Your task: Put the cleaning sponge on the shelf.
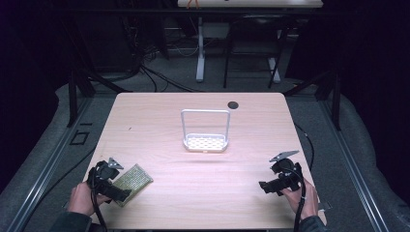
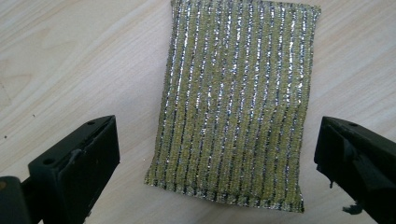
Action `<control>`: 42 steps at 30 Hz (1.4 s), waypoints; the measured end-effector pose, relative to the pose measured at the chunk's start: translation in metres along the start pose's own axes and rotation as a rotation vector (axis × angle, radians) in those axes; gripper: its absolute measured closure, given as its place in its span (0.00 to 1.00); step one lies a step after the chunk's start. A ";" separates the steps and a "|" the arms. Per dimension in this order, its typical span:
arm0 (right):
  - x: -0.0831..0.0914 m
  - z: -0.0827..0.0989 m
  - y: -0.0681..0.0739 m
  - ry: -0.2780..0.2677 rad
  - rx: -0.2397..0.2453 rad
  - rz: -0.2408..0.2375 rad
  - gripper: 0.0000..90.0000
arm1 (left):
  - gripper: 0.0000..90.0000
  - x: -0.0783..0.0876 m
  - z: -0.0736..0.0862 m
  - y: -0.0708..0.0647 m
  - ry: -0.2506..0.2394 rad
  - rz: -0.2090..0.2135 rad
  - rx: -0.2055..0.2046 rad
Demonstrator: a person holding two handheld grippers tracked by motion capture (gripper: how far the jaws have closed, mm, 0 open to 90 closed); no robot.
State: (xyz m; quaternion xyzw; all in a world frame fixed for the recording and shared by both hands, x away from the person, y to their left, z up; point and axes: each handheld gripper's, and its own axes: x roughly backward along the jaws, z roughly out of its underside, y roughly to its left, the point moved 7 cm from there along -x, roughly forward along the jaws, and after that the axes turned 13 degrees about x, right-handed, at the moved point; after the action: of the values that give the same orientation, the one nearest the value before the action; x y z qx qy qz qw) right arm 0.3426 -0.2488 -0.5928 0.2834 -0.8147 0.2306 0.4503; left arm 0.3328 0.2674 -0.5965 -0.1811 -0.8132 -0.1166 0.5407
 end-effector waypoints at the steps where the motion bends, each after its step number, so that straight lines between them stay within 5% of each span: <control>1: 0.000 0.000 0.000 -0.001 0.002 0.000 0.00 | 0.00 0.000 0.000 -0.001 0.005 -0.001 -0.003; 26: -0.004 -0.006 0.005 0.002 0.052 -0.021 0.06 | 0.00 -0.024 -0.004 0.003 0.094 0.023 -0.015; 29: -0.005 -0.007 0.007 -0.002 0.054 -0.027 0.06 | 0.12 -0.026 -0.002 -0.001 0.110 0.055 -0.022; 31: -0.004 -0.007 0.007 -0.001 0.050 -0.026 0.06 | 0.12 -0.028 0.000 -0.003 0.134 0.022 -0.052; 42: -0.003 -0.006 0.006 -0.002 0.056 -0.015 0.08 | 0.25 -0.025 0.000 -0.003 0.120 0.015 -0.033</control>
State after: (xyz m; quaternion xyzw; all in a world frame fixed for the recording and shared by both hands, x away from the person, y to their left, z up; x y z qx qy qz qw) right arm 0.3436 -0.2400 -0.5927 0.3021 -0.8062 0.2499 0.4431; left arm 0.3403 0.2601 -0.6199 -0.1888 -0.7760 -0.1367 0.5861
